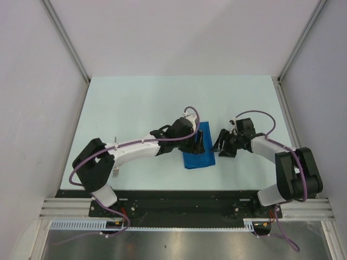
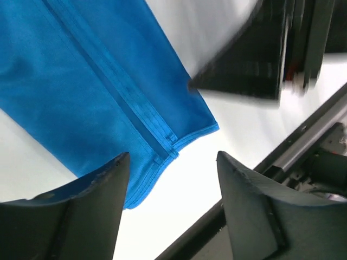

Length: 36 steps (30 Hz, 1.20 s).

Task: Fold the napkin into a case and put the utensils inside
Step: Pick up the 2/3-rectangle-folded napkin at the center of the board.

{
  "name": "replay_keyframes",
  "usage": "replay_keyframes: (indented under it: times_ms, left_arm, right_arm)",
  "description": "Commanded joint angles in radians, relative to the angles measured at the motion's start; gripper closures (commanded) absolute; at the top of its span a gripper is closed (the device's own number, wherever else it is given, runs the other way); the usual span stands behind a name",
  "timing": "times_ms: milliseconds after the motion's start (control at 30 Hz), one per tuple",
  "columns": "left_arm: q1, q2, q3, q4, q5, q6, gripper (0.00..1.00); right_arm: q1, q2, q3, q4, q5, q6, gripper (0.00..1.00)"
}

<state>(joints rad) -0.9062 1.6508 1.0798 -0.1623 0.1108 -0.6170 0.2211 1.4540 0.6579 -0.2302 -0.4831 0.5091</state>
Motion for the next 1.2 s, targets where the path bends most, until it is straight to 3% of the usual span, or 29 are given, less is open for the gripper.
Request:
replay_keyframes:
  times_ms: [0, 133, 367, 533, 900, 1067, 1167]
  left_arm:
    - [-0.133, 0.004, 0.084, -0.038, -0.187, 0.043, 0.28]
    - [-0.239, 0.115, 0.210, -0.185, -0.440, 0.008, 0.28]
    - [-0.349, 0.383, 0.524, -0.402, -0.631, -0.044, 0.33]
    - [-0.372, 0.475, 0.604, -0.456, -0.684, -0.061, 0.34]
    - [-0.373, 0.572, 0.681, -0.511, -0.665, -0.087, 0.43]
    - [-0.375, 0.592, 0.700, -0.549, -0.681, -0.104, 0.50]
    - [-0.373, 0.583, 0.692, -0.559, -0.680, -0.105, 0.59]
  right_arm:
    - [-0.075, 0.046, 0.137, -0.089, 0.076, -0.032, 0.35]
    - [-0.146, 0.085, 0.219, -0.191, 0.165, -0.007, 0.30]
    - [-0.204, 0.037, 0.238, -0.245, 0.213, 0.012, 0.27]
    - [-0.213, -0.018, 0.221, -0.245, 0.196, -0.029, 0.26]
    - [-0.215, -0.015, 0.206, -0.182, 0.137, -0.061, 0.25]
    - [-0.213, 0.011, 0.194, -0.149, 0.083, -0.075, 0.24]
    - [-0.215, 0.014, 0.171, -0.106, 0.035, -0.081, 0.16]
